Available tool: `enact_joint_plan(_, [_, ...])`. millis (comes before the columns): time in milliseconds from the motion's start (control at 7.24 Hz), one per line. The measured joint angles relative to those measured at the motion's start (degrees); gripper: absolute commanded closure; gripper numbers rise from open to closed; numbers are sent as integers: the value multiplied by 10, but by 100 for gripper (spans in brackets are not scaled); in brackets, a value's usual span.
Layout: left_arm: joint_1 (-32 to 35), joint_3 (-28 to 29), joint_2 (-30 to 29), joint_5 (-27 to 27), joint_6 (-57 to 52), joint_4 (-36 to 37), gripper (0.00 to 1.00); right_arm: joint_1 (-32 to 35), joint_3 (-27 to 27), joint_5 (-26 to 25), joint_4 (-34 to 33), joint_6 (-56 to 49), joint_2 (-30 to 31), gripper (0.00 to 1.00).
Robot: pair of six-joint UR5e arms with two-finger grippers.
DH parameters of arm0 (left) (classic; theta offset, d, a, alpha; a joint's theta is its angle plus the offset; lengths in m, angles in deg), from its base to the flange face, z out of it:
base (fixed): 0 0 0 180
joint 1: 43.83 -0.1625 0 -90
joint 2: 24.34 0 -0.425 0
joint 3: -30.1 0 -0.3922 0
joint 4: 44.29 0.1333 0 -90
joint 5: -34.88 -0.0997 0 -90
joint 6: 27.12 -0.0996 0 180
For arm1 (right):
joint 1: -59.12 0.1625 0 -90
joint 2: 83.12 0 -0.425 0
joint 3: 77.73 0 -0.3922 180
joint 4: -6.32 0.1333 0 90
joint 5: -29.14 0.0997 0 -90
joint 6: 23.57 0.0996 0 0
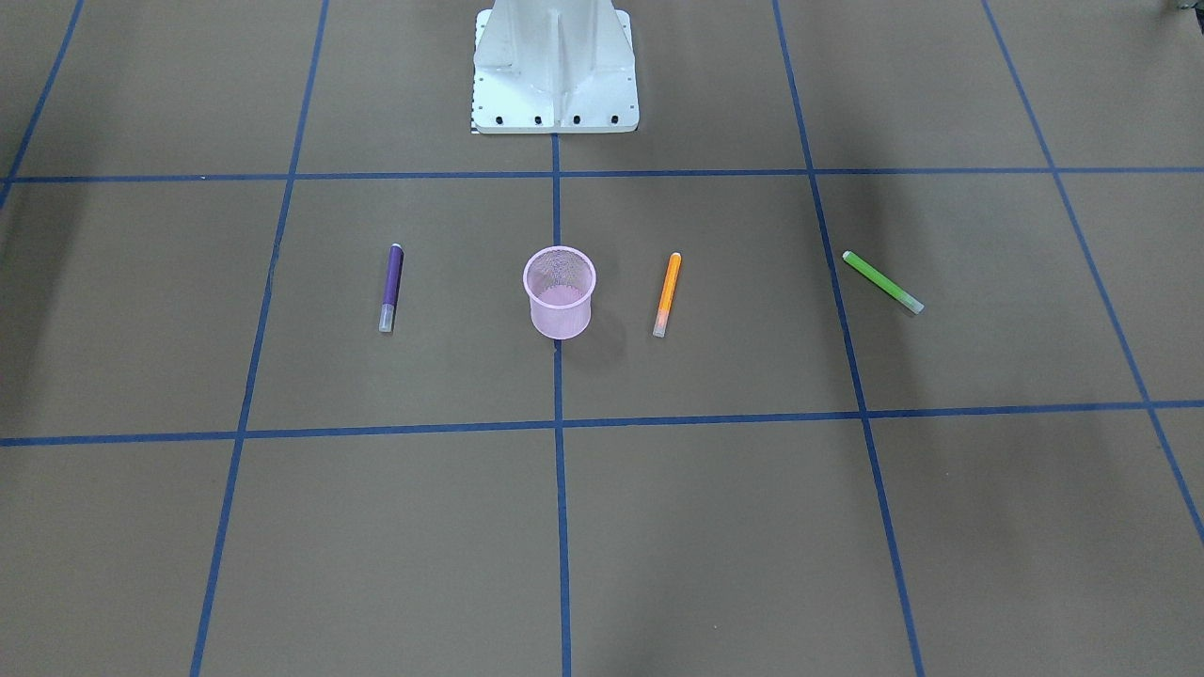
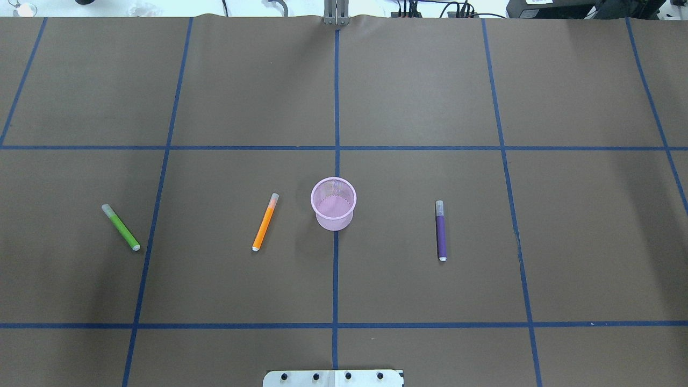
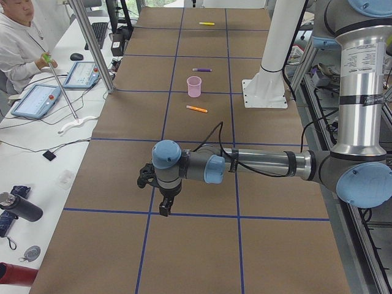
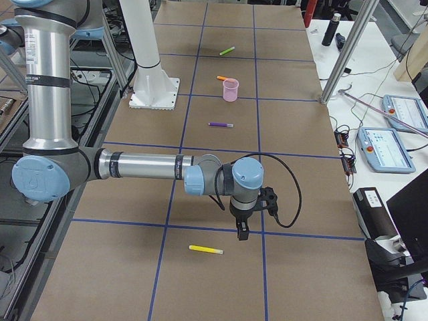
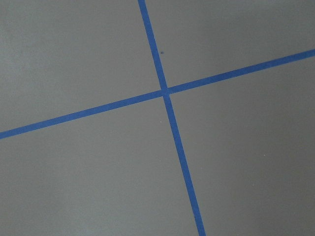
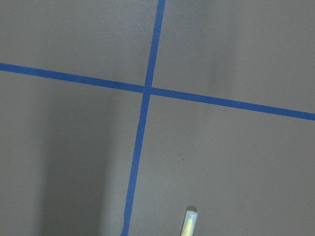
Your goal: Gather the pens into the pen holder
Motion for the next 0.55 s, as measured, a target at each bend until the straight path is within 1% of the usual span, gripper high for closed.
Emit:
enact_joint_plan(276, [0,-3,2,2,0,-1,0,0,0,0,0,1,1,0])
enact_joint_plan(552, [-1,-3,3,1,1,0,0,0,-12,4,1,0,3,0])
